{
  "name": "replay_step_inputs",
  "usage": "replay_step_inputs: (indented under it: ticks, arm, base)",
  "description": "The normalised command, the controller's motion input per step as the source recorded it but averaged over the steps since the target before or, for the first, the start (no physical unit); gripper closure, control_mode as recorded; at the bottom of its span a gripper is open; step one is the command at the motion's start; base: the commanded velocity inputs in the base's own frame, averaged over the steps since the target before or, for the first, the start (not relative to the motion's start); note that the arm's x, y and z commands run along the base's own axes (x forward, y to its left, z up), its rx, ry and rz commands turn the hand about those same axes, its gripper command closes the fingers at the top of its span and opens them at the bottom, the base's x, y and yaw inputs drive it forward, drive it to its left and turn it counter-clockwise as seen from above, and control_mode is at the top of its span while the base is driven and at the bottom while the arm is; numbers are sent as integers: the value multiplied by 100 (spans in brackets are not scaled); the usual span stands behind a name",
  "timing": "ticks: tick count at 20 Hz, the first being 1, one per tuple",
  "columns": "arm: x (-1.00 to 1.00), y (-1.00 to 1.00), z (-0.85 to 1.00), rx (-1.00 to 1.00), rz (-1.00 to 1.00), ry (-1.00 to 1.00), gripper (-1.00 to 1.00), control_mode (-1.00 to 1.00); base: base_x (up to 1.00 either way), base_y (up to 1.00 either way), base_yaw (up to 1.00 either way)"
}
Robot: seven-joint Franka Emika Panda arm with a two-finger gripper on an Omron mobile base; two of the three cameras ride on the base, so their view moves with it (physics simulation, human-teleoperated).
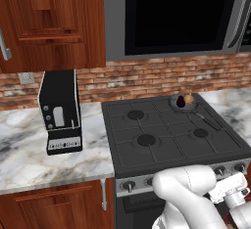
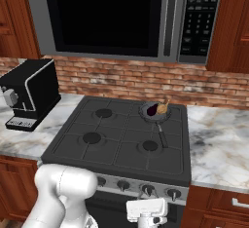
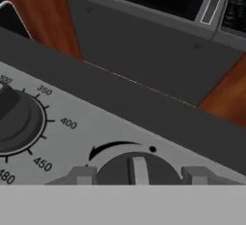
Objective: Put the onion and eggplant in the pan. Then turn on the rear right burner and set the heat to medium.
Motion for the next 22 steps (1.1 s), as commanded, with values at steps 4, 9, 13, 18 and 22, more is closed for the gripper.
replay_step_inputs:
  ticks: [4,9,13,18,22]
  arm:
    - [0,0,0,-33,-2,-5,100,-100]
    - [0,0,0,-33,-8,0,100,-100]
    - [0,0,0,-31,-10,0,100,-100]
    - [0,0,6,-31,-15,0,100,-100]
    - [0,0,23,-29,-18,0,100,-100]
  base:
    - [0,0,0]
    - [0,0,0]
    - [0,0,0]
    - [0,0,0]
    - [0,0,0]
